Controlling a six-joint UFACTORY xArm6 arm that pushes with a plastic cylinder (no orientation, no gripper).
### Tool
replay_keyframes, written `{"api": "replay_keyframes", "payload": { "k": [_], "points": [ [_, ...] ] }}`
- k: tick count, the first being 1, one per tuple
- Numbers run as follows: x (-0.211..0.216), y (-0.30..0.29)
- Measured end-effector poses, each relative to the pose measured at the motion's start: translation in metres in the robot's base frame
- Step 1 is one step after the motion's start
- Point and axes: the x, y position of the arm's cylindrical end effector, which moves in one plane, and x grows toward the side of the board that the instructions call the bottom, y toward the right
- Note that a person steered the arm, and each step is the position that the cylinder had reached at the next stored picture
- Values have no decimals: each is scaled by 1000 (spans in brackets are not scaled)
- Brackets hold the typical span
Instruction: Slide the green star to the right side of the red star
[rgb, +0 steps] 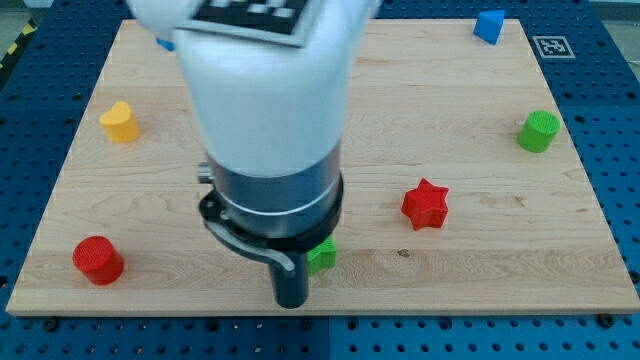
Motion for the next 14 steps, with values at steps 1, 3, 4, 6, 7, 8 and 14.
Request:
{"api": "replay_keyframes", "payload": {
  "k": [1, 3, 4, 6, 7, 8, 14],
  "points": [
    [-1, 0],
    [-20, 0],
    [-23, 8],
    [-30, 30],
    [-42, 30],
    [-54, 31],
    [-51, 30]
  ]
}}
